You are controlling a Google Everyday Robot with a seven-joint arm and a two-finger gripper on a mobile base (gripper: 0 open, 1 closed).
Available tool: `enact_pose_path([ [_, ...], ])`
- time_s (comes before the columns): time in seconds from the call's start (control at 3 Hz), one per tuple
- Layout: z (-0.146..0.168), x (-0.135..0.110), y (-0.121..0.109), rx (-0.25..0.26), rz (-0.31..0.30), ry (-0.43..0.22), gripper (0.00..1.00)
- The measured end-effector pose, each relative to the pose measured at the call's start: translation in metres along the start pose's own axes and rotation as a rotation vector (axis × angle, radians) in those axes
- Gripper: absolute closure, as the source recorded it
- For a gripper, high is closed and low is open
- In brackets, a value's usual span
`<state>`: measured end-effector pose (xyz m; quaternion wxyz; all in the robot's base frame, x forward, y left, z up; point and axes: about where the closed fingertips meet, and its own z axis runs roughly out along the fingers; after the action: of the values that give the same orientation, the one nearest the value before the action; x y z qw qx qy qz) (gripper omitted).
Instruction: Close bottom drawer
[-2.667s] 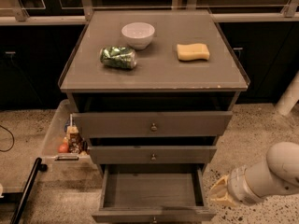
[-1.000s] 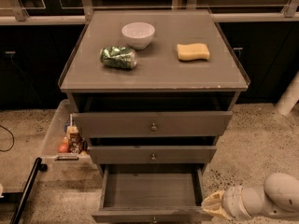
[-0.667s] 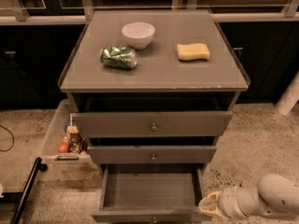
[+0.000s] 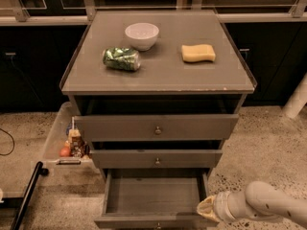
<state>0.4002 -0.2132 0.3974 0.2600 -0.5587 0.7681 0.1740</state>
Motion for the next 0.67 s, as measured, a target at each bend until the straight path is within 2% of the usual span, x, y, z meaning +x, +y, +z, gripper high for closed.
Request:
enact_pose_path([
  [0.33,0.03,0.023,-0.018,0.032,-0.032,0.024,1.0],
  [0.67,0.055,0.051,-0.025,0.032,0.012,0.0,1.0],
])
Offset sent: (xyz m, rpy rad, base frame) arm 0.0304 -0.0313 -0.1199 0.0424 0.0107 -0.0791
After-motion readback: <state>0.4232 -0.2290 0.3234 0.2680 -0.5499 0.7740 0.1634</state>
